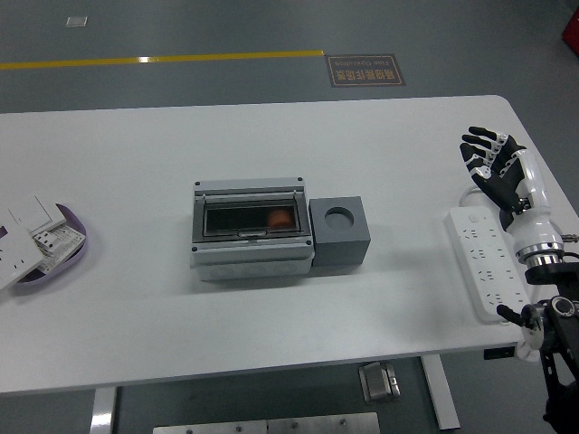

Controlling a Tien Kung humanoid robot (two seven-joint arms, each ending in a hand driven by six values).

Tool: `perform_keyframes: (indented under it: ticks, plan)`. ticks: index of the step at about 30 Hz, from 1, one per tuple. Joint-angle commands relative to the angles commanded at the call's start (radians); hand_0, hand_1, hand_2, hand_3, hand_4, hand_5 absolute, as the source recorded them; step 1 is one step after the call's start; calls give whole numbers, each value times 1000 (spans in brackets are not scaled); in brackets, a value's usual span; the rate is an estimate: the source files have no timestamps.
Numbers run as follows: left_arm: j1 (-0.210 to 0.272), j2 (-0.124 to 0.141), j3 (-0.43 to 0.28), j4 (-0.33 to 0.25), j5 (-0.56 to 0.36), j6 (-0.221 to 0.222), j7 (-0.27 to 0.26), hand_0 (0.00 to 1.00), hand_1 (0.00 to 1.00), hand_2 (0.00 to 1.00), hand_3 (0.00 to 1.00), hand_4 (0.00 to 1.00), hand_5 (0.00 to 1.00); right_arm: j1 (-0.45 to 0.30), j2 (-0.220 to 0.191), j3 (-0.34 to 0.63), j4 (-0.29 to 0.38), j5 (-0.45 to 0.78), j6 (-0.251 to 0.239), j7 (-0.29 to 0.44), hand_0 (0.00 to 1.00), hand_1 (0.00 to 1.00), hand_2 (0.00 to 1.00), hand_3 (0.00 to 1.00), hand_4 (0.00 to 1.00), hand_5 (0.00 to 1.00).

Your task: Pick up the cylinder from the cube,place it in the box,flap close box

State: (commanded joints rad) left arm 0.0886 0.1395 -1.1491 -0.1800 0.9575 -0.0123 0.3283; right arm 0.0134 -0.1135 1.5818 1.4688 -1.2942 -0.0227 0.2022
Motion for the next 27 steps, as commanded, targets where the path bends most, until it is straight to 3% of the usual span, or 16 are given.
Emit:
perform_keyframes:
  ticks: [16, 27]
  plan:
    - [-4, -11, 29, 0, -12, -5, -2, 633, 633, 609, 651, 724, 249, 50, 0, -76, -26, 47, 8, 36, 760, 698, 702, 682, 745, 253]
    - [2, -16, 29, 0, -5, -7, 5, 633, 634, 609, 651, 724, 248, 35, -1, -63, -23, 57, 4, 72, 773, 712, 710, 696, 741, 236]
